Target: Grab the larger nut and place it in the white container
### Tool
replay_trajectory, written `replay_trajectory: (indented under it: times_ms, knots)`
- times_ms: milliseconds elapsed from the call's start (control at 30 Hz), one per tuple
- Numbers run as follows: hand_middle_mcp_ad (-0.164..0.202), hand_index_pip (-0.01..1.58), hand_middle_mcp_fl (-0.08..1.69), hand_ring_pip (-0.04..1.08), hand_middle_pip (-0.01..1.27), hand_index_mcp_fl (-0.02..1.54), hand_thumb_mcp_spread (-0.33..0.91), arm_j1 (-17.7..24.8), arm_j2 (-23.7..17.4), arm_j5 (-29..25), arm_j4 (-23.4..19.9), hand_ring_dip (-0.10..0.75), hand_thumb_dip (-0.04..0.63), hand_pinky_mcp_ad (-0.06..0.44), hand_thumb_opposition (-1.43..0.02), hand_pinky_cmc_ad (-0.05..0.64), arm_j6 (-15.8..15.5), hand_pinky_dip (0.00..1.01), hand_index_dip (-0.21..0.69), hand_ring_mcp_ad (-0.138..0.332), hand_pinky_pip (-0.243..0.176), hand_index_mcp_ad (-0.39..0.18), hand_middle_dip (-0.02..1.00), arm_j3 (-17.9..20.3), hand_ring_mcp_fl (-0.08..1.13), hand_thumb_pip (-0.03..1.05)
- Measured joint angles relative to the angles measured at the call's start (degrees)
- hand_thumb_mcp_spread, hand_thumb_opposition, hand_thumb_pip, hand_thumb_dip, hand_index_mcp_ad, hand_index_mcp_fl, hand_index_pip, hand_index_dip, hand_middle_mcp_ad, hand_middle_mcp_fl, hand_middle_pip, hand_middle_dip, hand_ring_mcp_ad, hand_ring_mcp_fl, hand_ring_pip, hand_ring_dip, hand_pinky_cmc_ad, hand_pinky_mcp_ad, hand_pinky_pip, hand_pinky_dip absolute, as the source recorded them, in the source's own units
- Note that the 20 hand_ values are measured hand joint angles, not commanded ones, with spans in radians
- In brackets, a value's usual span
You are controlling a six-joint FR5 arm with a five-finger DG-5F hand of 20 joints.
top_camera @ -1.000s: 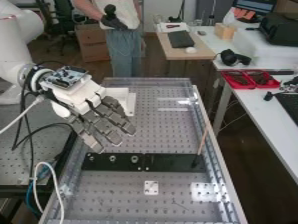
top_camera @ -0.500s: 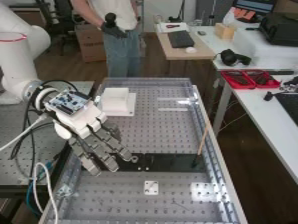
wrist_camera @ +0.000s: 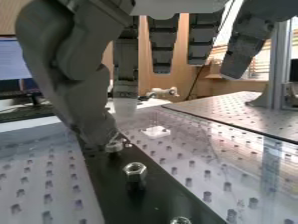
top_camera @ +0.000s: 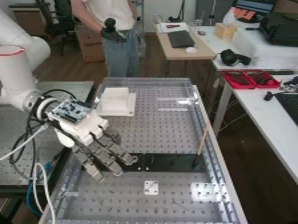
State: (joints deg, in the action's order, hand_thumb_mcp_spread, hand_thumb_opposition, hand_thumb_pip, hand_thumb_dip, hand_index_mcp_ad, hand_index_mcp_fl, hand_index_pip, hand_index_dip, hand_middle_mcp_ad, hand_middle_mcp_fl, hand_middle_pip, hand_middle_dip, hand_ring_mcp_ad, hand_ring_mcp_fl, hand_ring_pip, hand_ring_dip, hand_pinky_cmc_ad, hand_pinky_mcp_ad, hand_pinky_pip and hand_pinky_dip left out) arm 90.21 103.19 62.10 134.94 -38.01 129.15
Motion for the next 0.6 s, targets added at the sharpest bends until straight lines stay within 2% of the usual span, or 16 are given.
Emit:
replay_trajectory:
  times_ms: [300,600]
  knots:
    - [0.075,1.54,0.09,0.10,0.14,0.01,0.37,-2.0,2.4,1.9,-2.4,0.101,0.288,0.311,-0.92,0.377,-0.6,0.34,0.283,0.164,-0.091,-0.089,0.22,0.3,0.02,0.72]
    - [0.075,1.54,0.09,0.10,0.14,0.02,0.37,-3.6,3.7,5.2,-2.0,0.101,0.288,0.314,-0.92,0.379,-1.7,0.34,0.283,0.162,-0.091,-0.089,0.22,-0.8,0.02,0.72]
